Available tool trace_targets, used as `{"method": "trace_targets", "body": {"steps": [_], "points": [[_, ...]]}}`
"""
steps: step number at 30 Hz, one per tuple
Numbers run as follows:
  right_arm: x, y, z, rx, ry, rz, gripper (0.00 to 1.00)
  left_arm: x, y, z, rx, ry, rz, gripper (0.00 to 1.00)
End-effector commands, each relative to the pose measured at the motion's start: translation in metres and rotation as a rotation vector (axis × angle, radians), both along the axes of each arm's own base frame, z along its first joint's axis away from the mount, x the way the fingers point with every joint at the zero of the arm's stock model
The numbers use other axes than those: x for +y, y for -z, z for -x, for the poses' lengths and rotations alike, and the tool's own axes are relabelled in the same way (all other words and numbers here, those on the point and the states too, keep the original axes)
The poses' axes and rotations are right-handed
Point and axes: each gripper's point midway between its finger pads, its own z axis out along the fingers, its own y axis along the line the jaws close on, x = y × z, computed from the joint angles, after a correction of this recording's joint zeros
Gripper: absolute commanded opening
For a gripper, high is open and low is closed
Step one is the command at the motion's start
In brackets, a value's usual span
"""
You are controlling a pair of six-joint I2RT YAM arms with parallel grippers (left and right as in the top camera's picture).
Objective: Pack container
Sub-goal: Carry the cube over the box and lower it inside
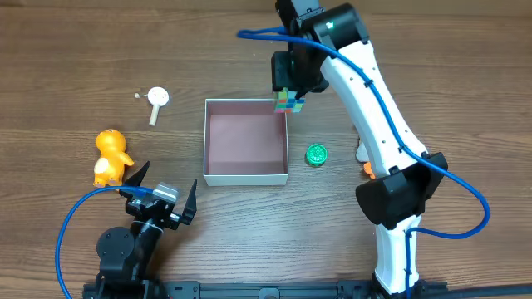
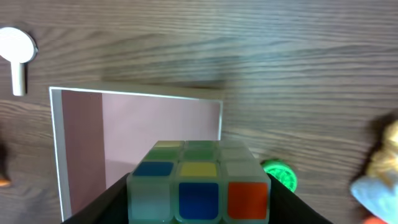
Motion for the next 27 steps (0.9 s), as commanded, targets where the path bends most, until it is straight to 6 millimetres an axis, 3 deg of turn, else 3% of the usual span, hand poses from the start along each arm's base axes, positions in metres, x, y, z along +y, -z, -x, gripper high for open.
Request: {"method": "trace_targets", "body": {"steps": [1, 3, 16, 22, 27], "points": [[0.007, 0.022, 0.007, 0.052, -0.006, -0.018, 0.35, 0.002, 0.0, 0.0, -0.009, -0.007, -0.014, 1.0], [0.005, 0.032, 0.011, 0.076, -0.013, -0.003, 0.35, 0.002, -0.001, 0.0, -0.009, -0.007, -0.014, 1.0], [0.038, 0.031, 0.02, -0.001, -0.064, 0.061, 0.35, 0.002, 0.0, 0.0, -0.009, -0.007, -0.014, 1.0], [0.041, 0.065, 0.015, 0.009, -0.015, 0.06, 0.35, 0.002, 0.0, 0.0, -0.009, -0.007, -0.014, 1.0], [0.039, 0.075, 0.019, 0.039, 0.034, 0.061, 0.35, 0.002, -0.001, 0.0, -0.009, -0.007, -0.014, 1.0]]}}
